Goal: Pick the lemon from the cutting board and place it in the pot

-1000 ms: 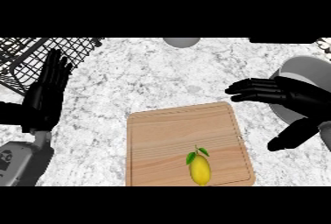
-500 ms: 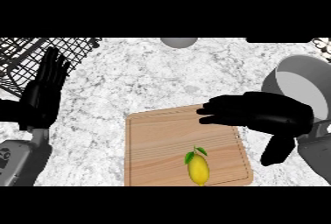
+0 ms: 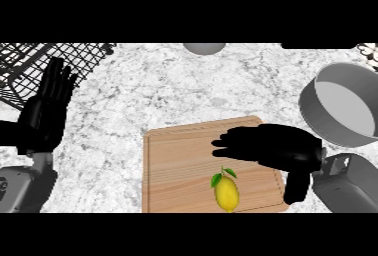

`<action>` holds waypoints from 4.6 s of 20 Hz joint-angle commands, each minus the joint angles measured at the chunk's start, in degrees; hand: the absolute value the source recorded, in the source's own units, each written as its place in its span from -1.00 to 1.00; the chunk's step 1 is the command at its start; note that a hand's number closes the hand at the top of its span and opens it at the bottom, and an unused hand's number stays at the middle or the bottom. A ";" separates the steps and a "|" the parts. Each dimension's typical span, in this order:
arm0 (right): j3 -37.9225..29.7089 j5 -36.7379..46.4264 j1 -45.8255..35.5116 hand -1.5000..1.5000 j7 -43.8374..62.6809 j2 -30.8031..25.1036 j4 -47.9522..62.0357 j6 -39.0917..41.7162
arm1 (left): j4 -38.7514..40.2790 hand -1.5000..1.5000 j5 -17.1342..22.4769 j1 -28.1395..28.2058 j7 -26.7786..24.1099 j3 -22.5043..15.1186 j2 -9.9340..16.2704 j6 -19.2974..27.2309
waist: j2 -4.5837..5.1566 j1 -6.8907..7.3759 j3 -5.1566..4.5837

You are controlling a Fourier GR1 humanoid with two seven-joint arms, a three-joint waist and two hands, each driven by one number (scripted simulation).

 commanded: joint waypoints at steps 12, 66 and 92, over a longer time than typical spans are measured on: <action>-1.41 12.78 8.51 -1.00 -4.68 7.73 -3.88 0.38 | 0.26 0.00 -6.31 0.39 0.60 3.21 -5.03 -3.16 | -0.01 -0.13 0.01; 0.04 40.77 50.05 1.00 7.68 17.67 -36.76 -29.88 | 0.89 0.00 -11.14 0.42 1.93 10.55 -9.16 -6.57 | -0.39 -3.38 -0.04; -66.35 1.77 20.29 1.00 3.81 3.81 -9.72 -21.65 | 2.37 0.00 -11.27 -1.44 0.55 9.14 -11.02 -8.16 | 0.26 0.00 0.06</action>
